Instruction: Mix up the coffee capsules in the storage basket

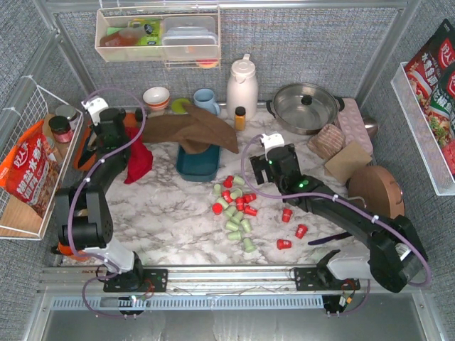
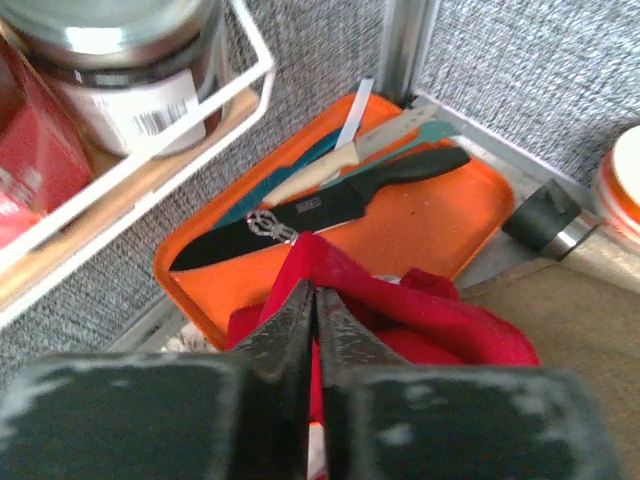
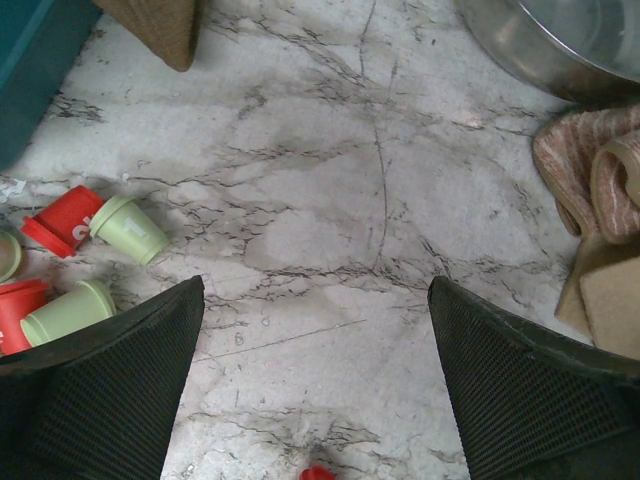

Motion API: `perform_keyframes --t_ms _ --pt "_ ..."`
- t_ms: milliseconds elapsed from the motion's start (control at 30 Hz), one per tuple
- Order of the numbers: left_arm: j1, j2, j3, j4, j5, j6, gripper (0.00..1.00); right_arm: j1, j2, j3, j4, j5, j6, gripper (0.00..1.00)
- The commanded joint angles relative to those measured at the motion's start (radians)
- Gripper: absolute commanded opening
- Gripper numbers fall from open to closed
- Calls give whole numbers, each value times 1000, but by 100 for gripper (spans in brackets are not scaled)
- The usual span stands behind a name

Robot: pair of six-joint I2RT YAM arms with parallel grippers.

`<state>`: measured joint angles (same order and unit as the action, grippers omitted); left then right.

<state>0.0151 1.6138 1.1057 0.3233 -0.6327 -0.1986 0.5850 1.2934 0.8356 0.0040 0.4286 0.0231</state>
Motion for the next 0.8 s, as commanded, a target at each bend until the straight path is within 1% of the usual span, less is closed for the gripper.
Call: perform_keyframes --t_ms 0,33,67,100,233,300,333,400,500,567,633,700,767 --pt "3 35 -17 8 -116 -88 38 -6 -22 -16 37 48 29 98" --pt "2 42 -19 -4 -150 -110 60 -7 -28 -19 39 46 34 98" --pt "2 45 -20 -13 -167 -120 73 -7 -32 -23 40 43 40 99" --pt "2 44 -24 -16 -167 -118 80 -8 -37 -27 42 40 45 98" --pt "3 1 -31 -17 -94 -120 89 -8 -59 -49 43 22 71 98" --pt "0 -32 -18 -38 -59 -134 97 -8 -66 -59 43 18 76 99" --pt "-2 -47 -4 -59 -44 -137 99 -8 -71 -63 40 19 78 99" --pt "-8 -67 40 -120 -36 -124 99 -8 -75 -65 36 22 79 99" --pt "-32 -95 99 -209 35 -38 99 -8 -78 -66 31 22 81 99" --pt "-71 -117 117 -238 71 23 99 -8 -80 -69 32 23 83 99" --pt "-144 -132 114 -245 105 105 99 -8 -79 -74 37 25 83 98" --pt "-217 -143 87 -230 198 205 99 -9 -79 -79 37 30 84 98" --pt "-280 -141 50 -215 337 291 99 -8 -80 -80 35 32 84 98"
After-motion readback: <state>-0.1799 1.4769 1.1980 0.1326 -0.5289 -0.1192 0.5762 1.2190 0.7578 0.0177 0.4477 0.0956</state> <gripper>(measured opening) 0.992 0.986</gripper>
